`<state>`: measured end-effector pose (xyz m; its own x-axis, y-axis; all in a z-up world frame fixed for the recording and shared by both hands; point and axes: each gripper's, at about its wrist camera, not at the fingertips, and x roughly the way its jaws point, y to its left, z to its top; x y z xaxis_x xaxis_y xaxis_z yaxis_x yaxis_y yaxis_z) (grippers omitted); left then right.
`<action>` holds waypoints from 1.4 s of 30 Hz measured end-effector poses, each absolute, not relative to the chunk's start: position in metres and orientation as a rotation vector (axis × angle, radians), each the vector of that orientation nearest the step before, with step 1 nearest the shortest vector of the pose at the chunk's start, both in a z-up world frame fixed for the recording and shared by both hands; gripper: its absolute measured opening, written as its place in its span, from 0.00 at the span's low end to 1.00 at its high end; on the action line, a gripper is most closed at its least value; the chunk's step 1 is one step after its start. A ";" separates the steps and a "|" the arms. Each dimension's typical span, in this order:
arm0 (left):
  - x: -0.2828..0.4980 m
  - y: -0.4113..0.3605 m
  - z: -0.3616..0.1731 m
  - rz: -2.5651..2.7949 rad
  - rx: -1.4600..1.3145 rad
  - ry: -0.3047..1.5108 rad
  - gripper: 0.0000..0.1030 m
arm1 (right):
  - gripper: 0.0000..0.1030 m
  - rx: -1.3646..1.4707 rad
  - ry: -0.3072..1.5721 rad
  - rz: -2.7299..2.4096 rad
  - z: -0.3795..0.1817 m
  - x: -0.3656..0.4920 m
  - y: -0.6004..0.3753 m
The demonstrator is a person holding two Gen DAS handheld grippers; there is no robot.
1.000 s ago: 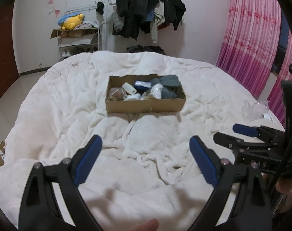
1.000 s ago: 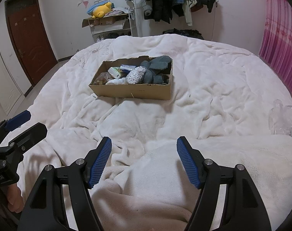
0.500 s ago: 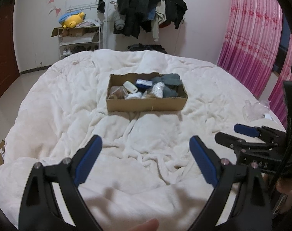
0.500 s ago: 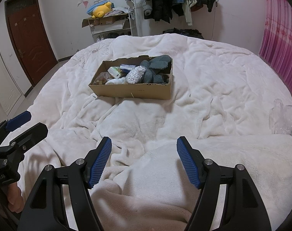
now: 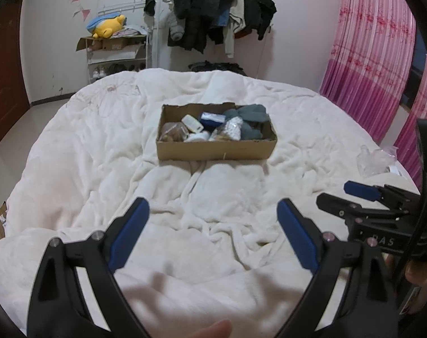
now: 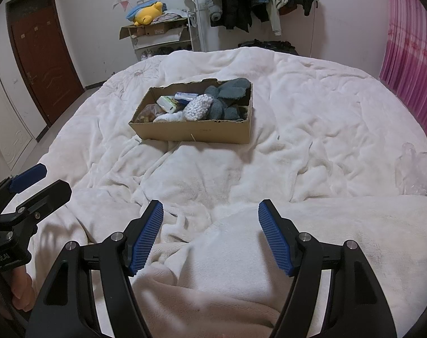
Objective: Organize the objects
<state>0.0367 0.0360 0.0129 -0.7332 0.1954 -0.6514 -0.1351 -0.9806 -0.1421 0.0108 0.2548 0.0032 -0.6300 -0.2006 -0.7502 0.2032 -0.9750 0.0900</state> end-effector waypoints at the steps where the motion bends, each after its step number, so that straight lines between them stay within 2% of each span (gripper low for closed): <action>1: 0.037 0.036 0.013 2.768 -1.057 -0.126 0.90 | 0.71 1.219 0.005 -2.651 0.003 0.011 0.255; 42: 0.032 0.031 0.006 2.781 -1.121 -0.138 0.90 | 0.71 1.212 0.006 -2.657 0.002 0.008 0.255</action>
